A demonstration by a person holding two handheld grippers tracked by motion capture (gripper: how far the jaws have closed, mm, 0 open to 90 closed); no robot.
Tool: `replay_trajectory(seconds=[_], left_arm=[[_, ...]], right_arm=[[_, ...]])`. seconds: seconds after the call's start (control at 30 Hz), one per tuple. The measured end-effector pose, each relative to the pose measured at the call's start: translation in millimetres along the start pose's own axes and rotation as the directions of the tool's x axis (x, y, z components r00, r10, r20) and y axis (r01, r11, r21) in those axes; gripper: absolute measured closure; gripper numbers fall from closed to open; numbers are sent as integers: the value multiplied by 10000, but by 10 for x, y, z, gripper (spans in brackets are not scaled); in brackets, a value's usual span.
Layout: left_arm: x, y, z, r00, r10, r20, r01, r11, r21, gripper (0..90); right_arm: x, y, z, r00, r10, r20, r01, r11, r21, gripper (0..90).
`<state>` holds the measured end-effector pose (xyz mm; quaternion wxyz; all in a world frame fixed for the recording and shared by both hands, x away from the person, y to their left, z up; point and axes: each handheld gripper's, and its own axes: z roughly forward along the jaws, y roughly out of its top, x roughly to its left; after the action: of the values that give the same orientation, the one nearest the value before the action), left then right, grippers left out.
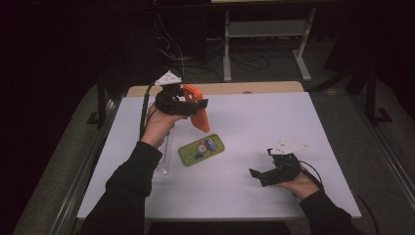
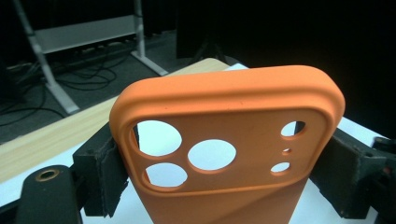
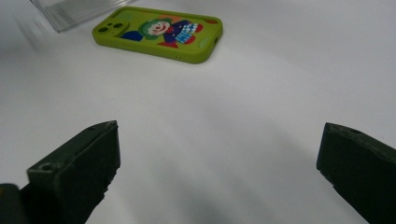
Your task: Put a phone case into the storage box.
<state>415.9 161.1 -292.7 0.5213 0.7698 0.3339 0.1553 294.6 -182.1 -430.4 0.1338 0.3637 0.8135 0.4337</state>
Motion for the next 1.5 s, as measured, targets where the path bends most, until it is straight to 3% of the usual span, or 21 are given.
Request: replay_trajectory(seconds=[0.3,0.43,0.5,0.6,0.77,1.0,1.17,1.27,1.3,1.43,1.5], left_arm=[[305,57,-216,9961,-265,-845,245,9994,-236,151],[420,75,-323,9893,-210,-1441,169,9994,-291,151],[478,84,-362,9825,-203,-1851,158,9996,-254,151],[561,84,-391,9668,-90,-2555,61,9999,-119,151],[700,50,-367,9367,-280,-3490,276,9996,-61,150],[870,-12,-300,8862,-629,-4591,756,9971,92,149],[934,-47,-210,8525,-932,-5143,1165,9931,131,148],[956,-73,-149,8413,-1084,-5296,1389,9901,181,148],[959,-84,-127,8357,-1043,-5392,1421,9894,289,148],[982,-145,-61,8262,-762,-5582,1435,9866,777,147],[996,-186,-22,8186,-697,-5701,1458,9853,888,146]], right_arm=[[-41,-135,-58,10000,-27,20,27,10000,28,0],[-48,-152,-54,10000,-14,-35,14,10000,24,0],[-36,-148,-54,10000,-16,-88,16,10000,21,0],[-34,-146,-55,9999,-81,-141,80,10000,-32,0],[-43,-135,-72,9997,-165,-170,162,9997,-163,0],[-43,-134,-85,9997,-103,-207,99,9997,-231,0],[-46,-127,-100,9997,-96,-212,89,9995,-309,0],[-49,-124,-106,9996,-182,-223,174,9991,-374,0],[-47,-122,-110,9996,-152,-221,143,9991,-389,0],[-44,-121,-117,9997,-97,-203,88,9991,-421,0],[-44,-121,-119,9997,-133,-187,125,9989,-441,0]])
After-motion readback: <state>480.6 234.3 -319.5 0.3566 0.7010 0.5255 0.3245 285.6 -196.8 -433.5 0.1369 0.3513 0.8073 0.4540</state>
